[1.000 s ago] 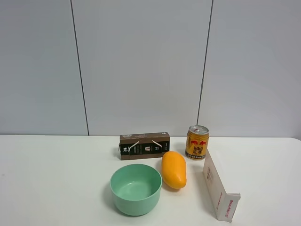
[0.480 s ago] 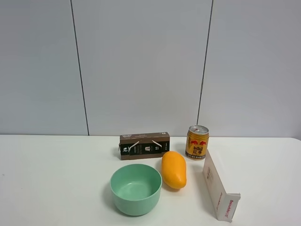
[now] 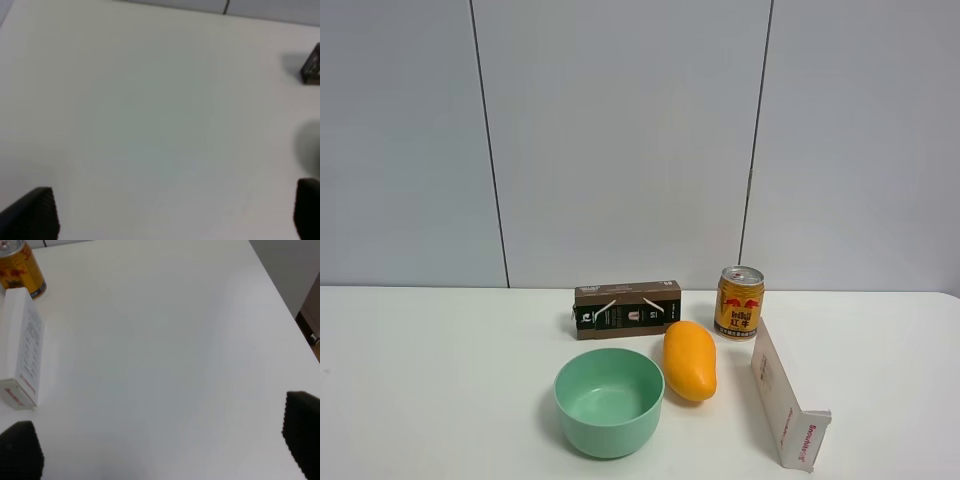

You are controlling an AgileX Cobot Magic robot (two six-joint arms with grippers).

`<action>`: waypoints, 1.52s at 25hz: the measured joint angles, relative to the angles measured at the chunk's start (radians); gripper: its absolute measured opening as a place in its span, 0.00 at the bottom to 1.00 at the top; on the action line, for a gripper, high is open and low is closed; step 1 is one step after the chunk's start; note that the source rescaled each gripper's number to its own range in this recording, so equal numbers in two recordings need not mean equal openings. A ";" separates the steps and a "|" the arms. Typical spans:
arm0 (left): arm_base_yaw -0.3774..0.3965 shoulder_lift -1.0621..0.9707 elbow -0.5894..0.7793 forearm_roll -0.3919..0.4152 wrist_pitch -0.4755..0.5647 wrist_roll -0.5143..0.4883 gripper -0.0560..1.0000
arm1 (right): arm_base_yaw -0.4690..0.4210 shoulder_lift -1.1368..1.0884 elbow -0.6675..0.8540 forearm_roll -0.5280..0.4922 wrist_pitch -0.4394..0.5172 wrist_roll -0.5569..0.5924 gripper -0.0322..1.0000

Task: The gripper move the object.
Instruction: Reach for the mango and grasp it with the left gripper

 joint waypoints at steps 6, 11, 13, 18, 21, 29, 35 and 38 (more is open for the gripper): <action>-0.020 0.193 -0.095 -0.038 -0.017 0.081 0.91 | 0.000 0.000 0.000 0.000 0.000 0.000 1.00; -0.167 0.333 -0.158 -0.040 -0.065 0.097 0.91 | 0.000 0.000 0.000 0.000 0.000 0.000 1.00; -0.267 0.399 -0.186 -0.041 -0.094 0.094 0.91 | 0.000 0.000 0.000 0.000 0.000 0.000 1.00; -0.521 0.613 -0.280 -0.042 -0.175 0.047 0.91 | 0.000 0.000 0.000 0.000 0.000 0.000 1.00; -0.642 0.752 -0.360 -0.042 -0.223 0.040 0.91 | 0.000 0.000 0.000 0.000 0.000 0.000 1.00; -0.838 1.071 -0.590 -0.014 -0.245 0.040 0.91 | 0.000 0.000 0.000 0.000 0.000 0.000 1.00; -0.877 1.255 -0.710 -0.012 -0.245 0.039 0.91 | 0.000 0.000 0.000 0.000 0.000 0.000 1.00; -0.882 1.325 -0.749 -0.010 -0.245 0.039 0.91 | 0.000 0.000 0.000 0.000 0.000 0.000 1.00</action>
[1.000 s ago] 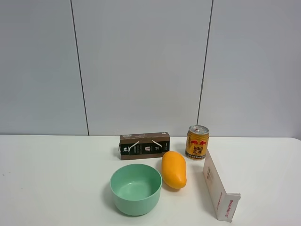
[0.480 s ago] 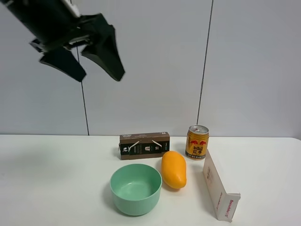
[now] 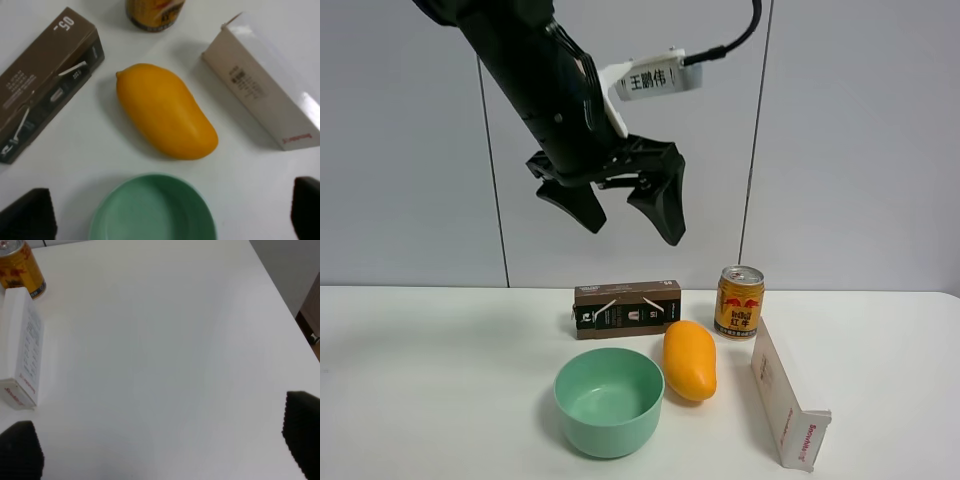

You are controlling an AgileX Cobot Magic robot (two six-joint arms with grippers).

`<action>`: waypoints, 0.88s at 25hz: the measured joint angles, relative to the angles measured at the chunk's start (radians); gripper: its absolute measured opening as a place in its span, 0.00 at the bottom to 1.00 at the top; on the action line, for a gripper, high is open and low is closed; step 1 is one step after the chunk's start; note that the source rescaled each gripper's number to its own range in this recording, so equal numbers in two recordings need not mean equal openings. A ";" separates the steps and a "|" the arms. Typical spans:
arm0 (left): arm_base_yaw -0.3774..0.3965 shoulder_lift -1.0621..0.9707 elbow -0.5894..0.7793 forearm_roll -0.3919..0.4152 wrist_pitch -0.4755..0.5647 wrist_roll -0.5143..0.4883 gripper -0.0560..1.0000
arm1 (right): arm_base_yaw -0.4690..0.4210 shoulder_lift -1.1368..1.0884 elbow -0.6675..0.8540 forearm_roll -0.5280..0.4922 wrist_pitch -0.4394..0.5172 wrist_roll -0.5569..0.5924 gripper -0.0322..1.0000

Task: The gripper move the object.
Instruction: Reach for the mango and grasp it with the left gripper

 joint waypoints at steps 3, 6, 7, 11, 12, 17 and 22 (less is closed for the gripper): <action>-0.011 0.060 -0.029 0.001 0.001 -0.015 0.91 | 0.000 0.000 0.000 0.000 0.000 0.000 1.00; -0.021 0.113 -0.064 0.001 -0.001 -0.045 0.91 | 0.000 0.000 0.000 0.000 0.000 0.000 1.00; -0.025 0.129 -0.073 0.001 -0.003 -0.057 0.91 | 0.000 0.000 0.000 0.000 0.000 0.000 1.00; -0.032 0.190 -0.123 0.000 -0.010 -0.126 0.91 | 0.000 0.000 0.000 0.000 0.000 0.000 1.00; -0.034 0.204 -0.134 0.000 -0.011 -0.144 0.91 | 0.000 0.000 0.000 0.000 0.000 0.000 1.00; -0.037 0.250 -0.152 0.000 -0.043 -0.274 0.91 | 0.000 0.000 0.000 0.000 0.000 0.000 1.00; -0.037 0.288 -0.155 0.000 -0.084 -0.383 0.91 | 0.000 0.000 0.000 0.000 0.000 0.000 1.00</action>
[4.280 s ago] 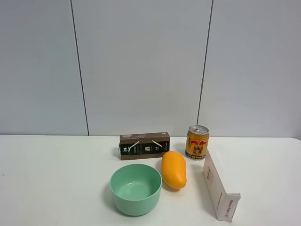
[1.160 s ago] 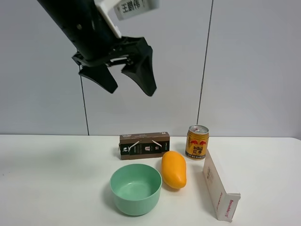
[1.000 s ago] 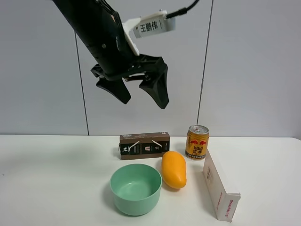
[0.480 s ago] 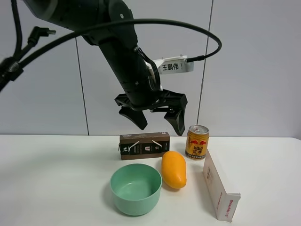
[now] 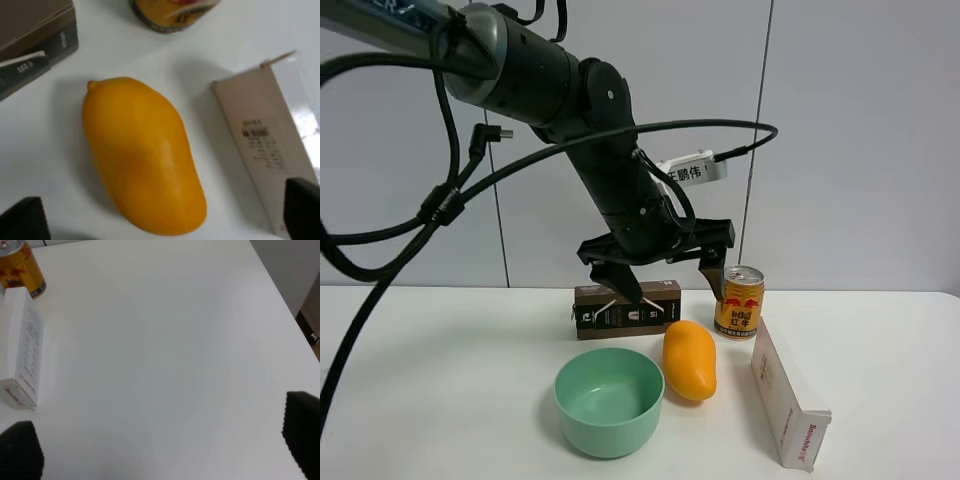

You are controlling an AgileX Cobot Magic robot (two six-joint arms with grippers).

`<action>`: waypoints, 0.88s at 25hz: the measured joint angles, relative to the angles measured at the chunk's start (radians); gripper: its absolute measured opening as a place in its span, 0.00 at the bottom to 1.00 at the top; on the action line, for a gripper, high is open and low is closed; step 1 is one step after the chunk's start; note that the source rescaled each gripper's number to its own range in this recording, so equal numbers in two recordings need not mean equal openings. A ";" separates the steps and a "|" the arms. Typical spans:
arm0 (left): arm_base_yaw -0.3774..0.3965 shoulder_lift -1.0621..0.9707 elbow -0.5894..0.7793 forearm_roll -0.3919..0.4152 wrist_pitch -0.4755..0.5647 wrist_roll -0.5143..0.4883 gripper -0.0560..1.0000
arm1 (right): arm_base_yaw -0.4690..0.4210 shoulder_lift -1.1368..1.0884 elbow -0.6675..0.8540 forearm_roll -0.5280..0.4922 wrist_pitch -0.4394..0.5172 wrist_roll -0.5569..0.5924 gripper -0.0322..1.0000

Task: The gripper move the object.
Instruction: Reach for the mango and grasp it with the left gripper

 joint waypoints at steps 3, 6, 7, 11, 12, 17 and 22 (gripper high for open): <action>0.000 0.018 0.000 0.000 -0.021 -0.067 0.91 | 0.000 0.000 0.000 0.000 0.000 0.000 1.00; -0.005 0.027 0.000 0.012 -0.053 -0.114 0.91 | 0.000 0.000 0.000 0.000 0.000 0.000 1.00; -0.011 0.030 0.000 0.018 -0.064 -0.119 0.91 | 0.000 0.000 0.000 0.000 0.000 0.000 1.00; -0.041 0.055 0.000 0.028 -0.101 -0.129 0.91 | 0.000 0.000 0.000 0.000 0.000 0.000 1.00; -0.047 0.064 0.000 0.028 -0.102 -0.129 0.91 | 0.000 0.000 0.000 0.000 0.000 0.000 1.00; -0.065 0.101 0.000 0.045 -0.102 -0.128 0.91 | 0.000 0.000 0.000 0.000 0.000 0.000 1.00; -0.066 0.132 0.000 0.062 -0.110 -0.128 0.91 | 0.000 0.000 0.000 0.000 0.000 0.000 1.00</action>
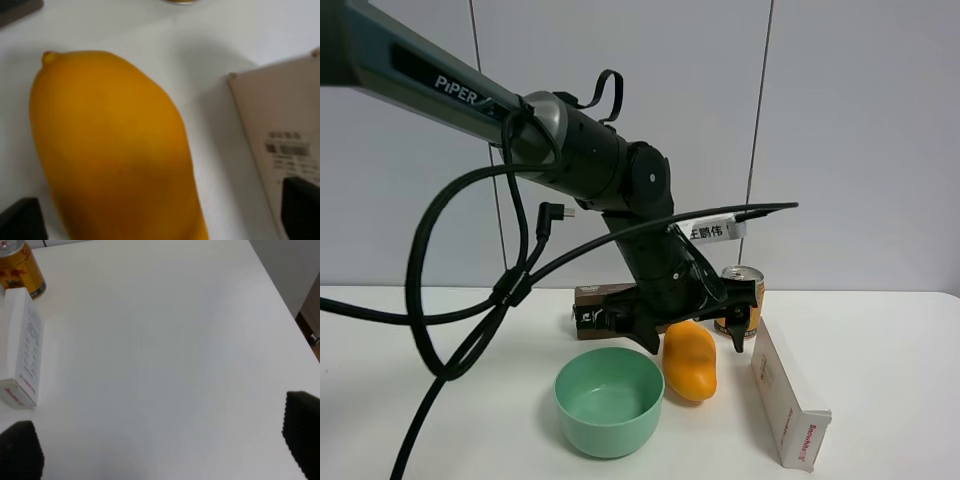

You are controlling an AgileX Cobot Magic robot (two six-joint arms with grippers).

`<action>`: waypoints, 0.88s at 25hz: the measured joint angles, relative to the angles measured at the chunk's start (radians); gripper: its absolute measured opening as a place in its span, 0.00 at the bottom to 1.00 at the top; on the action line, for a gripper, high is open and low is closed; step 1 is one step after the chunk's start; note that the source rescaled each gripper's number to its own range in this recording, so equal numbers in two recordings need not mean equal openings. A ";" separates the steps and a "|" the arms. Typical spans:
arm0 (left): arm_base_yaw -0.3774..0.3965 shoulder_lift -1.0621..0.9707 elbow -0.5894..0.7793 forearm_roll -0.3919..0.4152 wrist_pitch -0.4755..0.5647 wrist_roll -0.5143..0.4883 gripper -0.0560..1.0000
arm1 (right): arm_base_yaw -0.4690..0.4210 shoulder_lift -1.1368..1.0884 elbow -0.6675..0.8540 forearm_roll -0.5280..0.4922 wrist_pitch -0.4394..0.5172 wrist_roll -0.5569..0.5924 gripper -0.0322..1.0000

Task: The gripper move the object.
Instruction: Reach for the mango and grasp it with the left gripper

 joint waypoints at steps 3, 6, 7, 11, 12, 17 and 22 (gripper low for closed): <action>0.000 0.018 0.000 0.009 -0.015 0.000 0.91 | 0.000 0.000 0.000 0.000 0.000 0.000 1.00; 0.000 0.030 0.000 0.015 -0.037 0.001 0.91 | 0.000 0.000 0.000 0.000 0.000 0.000 1.00; 0.000 0.030 0.000 0.016 -0.041 0.001 0.91 | 0.000 0.000 0.000 0.000 0.000 0.000 1.00; 0.000 0.030 0.000 0.019 -0.056 0.001 0.91 | 0.000 0.000 0.000 0.000 0.000 0.000 1.00; 0.000 0.030 0.000 0.023 -0.060 0.001 0.91 | 0.000 0.000 0.000 0.000 0.000 0.000 1.00; 0.004 0.042 0.000 0.026 -0.070 0.001 0.91 | 0.000 0.000 0.000 0.000 0.000 0.000 1.00; 0.013 0.063 0.000 0.037 -0.078 0.001 0.91 | 0.000 0.000 0.000 0.000 0.000 0.000 1.00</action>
